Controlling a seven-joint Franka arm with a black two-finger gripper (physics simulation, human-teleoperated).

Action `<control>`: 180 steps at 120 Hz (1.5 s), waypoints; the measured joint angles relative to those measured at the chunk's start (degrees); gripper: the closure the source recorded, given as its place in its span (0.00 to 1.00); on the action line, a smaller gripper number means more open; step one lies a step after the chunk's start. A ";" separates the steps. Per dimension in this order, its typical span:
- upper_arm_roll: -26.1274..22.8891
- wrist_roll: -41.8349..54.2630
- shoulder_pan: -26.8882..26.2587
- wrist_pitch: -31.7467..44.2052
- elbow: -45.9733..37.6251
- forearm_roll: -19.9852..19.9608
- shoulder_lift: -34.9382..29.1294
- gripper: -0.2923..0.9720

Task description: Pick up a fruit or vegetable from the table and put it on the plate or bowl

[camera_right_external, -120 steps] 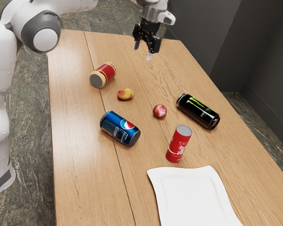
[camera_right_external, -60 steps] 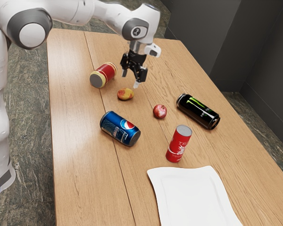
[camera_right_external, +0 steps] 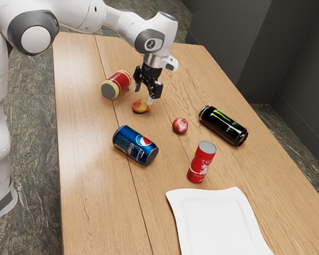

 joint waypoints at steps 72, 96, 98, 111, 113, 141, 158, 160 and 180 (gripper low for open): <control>-0.45 -0.13 -0.02 4.11 -3.01 0.04 1.67 0.23; -0.46 -0.17 -0.04 4.82 -3.35 0.01 2.20 0.23; -0.46 -0.18 -0.04 4.86 -3.46 0.01 2.21 0.23; -0.45 -0.23 -0.01 5.06 -3.76 -0.01 2.24 0.23; -0.45 -0.24 -0.01 5.08 -3.79 -0.01 2.24 0.23; -0.49 -0.58 -0.03 5.29 -4.19 0.12 2.37 0.49; -2.57 -0.74 0.98 4.54 -3.56 0.26 -3.13 0.51; -3.18 -0.75 1.27 4.20 -3.06 0.27 -4.00 0.51; -15.20 -0.74 10.09 -3.24 13.04 0.39 -4.41 0.50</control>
